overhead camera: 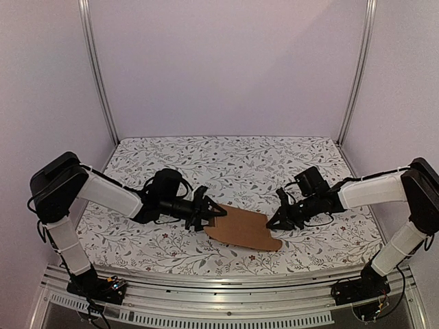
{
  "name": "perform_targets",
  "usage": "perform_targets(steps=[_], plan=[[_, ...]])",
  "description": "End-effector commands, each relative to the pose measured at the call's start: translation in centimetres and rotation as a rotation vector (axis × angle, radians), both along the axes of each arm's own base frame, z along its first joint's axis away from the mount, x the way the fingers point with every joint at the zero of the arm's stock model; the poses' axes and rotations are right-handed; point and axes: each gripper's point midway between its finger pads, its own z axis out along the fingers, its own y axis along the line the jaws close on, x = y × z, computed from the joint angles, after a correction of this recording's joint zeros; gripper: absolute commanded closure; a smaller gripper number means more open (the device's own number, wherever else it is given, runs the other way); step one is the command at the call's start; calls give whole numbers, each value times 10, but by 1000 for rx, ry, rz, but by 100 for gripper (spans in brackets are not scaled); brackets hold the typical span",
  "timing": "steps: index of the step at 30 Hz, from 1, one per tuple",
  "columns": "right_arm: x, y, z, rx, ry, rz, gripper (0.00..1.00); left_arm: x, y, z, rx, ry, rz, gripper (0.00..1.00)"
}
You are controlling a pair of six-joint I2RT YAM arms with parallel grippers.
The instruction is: Fold the paper box
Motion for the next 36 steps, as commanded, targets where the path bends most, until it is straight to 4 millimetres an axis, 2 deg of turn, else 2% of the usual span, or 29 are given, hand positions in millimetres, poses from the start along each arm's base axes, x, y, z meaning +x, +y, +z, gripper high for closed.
perform_targets(steps=[1,5,11,18,22,25,30,31,36], plan=[[-1,-6,-12,-55,31,-8,100,7,5,5,-24,-9,12,53],[5,-2,3,-33,-7,-4,94,10,9,5,-17,1,23,62],[15,-1,35,-38,-105,16,71,13,19,5,10,21,56,68],[30,-10,85,-110,-282,65,58,15,28,14,28,43,103,75],[40,-6,118,-110,-400,109,55,15,34,29,25,27,123,80],[44,-1,141,-85,-484,154,52,15,41,39,26,16,145,90],[48,6,177,-49,-630,229,42,14,57,63,-5,-7,185,92],[48,8,186,-37,-660,241,41,13,60,68,-13,-11,193,100],[44,21,221,51,-795,335,32,14,78,94,-54,-48,236,100]])
